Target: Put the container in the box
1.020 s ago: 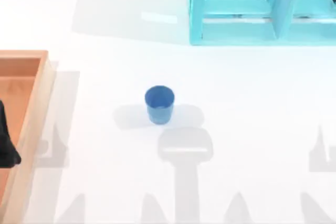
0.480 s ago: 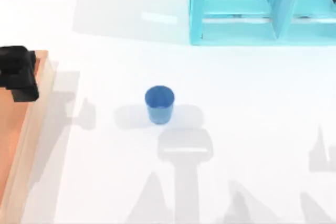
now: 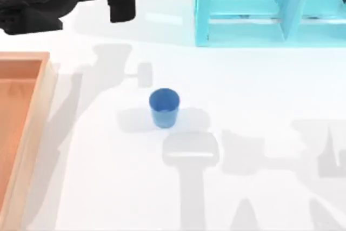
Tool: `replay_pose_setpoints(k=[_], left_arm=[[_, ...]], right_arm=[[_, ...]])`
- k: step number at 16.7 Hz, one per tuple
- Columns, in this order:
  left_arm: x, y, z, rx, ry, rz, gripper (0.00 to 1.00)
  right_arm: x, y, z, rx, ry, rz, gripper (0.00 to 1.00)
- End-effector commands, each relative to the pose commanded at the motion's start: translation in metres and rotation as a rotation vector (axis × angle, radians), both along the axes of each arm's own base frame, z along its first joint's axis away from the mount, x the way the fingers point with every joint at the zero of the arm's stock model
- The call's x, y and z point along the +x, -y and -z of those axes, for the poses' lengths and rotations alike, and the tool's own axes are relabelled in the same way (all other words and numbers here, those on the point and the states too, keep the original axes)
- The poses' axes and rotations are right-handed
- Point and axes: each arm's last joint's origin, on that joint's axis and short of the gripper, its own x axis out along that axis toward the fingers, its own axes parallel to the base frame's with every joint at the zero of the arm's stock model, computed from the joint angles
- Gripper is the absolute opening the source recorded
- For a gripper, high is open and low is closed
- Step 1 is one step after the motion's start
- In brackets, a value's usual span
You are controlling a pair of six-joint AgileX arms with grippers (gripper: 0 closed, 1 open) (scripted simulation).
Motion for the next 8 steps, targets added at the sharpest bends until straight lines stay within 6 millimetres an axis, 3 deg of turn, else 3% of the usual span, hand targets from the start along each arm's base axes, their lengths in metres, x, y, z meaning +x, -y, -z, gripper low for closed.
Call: replay_pose_setpoints(k=[4,8], left_arm=[[0.052,0.065,0.027,0.074,-0.231,0.004,1.0],[0.079,0.118,0.069,0.159,-0.395,-0.004,1.0]], right_arm=[[0.0,0.0,0.0,0.0,0.0,0.0,1.0],[0.0,0.0,0.0,0.0,0.0,0.0,1.0]])
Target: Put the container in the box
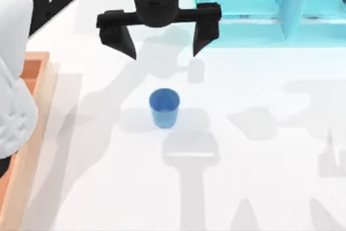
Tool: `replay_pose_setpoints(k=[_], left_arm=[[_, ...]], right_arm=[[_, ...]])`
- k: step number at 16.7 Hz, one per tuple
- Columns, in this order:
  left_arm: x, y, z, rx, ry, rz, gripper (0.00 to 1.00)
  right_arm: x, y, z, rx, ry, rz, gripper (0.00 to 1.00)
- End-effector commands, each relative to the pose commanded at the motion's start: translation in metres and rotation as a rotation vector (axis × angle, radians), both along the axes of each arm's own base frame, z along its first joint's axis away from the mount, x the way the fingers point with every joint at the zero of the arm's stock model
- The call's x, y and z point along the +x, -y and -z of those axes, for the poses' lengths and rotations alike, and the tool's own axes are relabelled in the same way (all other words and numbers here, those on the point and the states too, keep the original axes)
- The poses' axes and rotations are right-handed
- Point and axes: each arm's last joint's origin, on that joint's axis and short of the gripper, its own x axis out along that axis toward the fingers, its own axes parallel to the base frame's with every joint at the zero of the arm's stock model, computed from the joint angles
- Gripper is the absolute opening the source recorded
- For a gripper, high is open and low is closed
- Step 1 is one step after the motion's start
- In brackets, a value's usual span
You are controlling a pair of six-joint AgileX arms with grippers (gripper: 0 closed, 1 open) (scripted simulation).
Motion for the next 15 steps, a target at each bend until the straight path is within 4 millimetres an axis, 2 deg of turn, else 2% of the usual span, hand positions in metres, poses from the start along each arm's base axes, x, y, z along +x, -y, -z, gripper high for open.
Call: replay_pose_setpoints(k=[2,5,12,15], left_arm=[[0.005,0.018,0.019,0.036,-0.054,-0.001,1.0],[0.008,0.034,0.038,0.071,-0.101,-0.002,1.0],[0.01,0.034,0.041,0.075,-0.107,-0.005,1.0],[0.012,0.036,0.056,0.072,-0.102,-0.002,1.0]], right_arm=[[0.0,0.0,0.0,0.0,0.0,0.0,1.0],[0.0,0.0,0.0,0.0,0.0,0.0,1.0],[0.0,0.0,0.0,0.0,0.0,0.0,1.0],[0.0,0.0,0.0,0.0,0.0,0.0,1.0]])
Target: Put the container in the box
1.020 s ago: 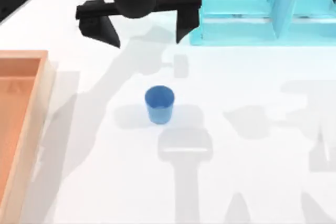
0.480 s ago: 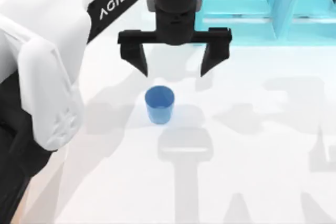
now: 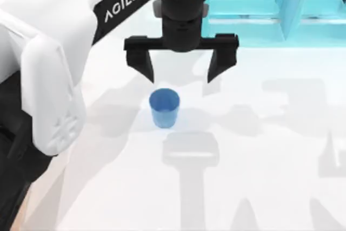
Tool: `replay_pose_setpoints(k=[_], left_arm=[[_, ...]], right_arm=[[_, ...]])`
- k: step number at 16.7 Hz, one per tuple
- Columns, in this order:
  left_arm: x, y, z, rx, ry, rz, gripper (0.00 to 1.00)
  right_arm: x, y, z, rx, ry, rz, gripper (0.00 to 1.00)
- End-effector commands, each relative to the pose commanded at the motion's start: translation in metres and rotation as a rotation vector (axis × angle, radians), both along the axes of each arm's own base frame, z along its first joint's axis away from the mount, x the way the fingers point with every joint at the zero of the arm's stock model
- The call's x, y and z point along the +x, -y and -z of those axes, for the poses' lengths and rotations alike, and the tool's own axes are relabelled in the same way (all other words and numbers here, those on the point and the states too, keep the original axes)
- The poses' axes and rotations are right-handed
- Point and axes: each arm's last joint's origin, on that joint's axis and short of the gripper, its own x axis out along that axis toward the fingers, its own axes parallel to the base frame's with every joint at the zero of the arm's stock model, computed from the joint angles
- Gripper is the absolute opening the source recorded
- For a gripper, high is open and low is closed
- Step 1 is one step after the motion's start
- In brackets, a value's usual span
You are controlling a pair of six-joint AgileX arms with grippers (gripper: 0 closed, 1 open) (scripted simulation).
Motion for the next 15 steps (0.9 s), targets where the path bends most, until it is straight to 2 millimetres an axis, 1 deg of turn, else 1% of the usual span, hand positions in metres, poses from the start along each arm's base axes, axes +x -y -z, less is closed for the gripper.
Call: replay_pose_setpoints(k=[2,5,7,9,13,15], left_arm=[[0.001,0.001,0.02,0.001,-0.002,0.0,1.0],[0.0,0.001,0.058,0.007,-0.009,0.0,1.0],[-0.002,0.0,0.076,0.005,-0.006,0.0,1.0],[-0.003,-0.001,0.084,0.003,-0.004,0.0,1.0],[-0.004,-0.001,0.085,0.003,-0.004,0.0,1.0],[-0.004,-0.001,0.085,0.003,-0.004,0.0,0.85]], right_arm=[[0.0,0.0,0.0,0.0,0.0,0.0,1.0],[0.0,0.0,0.0,0.0,0.0,0.0,1.0],[0.0,0.0,0.0,0.0,0.0,0.0,1.0],[0.0,0.0,0.0,0.0,0.0,0.0,1.0],[0.0,0.0,0.0,0.0,0.0,0.0,1.0],[0.0,0.0,0.0,0.0,0.0,0.0,1.0]])
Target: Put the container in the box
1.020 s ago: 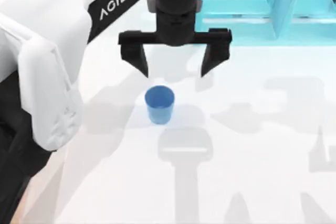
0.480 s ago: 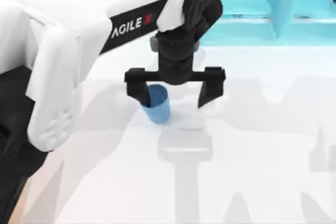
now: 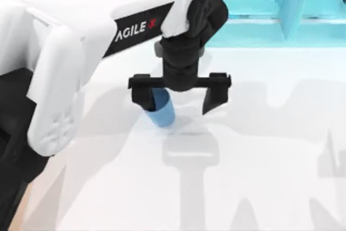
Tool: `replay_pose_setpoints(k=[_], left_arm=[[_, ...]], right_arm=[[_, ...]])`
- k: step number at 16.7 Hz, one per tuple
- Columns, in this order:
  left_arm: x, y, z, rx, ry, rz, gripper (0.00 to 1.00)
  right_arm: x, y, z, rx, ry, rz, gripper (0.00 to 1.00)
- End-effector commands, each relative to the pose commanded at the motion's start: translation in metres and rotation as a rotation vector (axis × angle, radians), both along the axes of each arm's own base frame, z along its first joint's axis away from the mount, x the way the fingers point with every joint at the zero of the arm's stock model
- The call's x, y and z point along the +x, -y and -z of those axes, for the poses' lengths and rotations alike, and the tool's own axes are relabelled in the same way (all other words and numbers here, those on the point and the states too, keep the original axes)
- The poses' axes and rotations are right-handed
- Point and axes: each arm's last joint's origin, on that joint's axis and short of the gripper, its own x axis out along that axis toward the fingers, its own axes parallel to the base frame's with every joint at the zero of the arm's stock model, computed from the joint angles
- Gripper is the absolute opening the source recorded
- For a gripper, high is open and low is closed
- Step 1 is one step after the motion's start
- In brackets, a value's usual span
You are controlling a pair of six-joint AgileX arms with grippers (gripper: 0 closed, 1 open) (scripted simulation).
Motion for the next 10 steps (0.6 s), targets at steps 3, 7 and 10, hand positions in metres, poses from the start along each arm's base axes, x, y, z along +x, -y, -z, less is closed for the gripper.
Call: replay_pose_setpoints(k=[3,7,10], left_arm=[[0.0,0.0,0.0,0.0,0.0,0.0,0.62],[0.0,0.0,0.0,0.0,0.0,0.0,0.32],[0.0,0.0,0.0,0.0,0.0,0.0,0.1]], right_arm=[[0.0,0.0,0.0,0.0,0.0,0.0,1.0],[0.0,0.0,0.0,0.0,0.0,0.0,1.0],[0.0,0.0,0.0,0.0,0.0,0.0,1.0]])
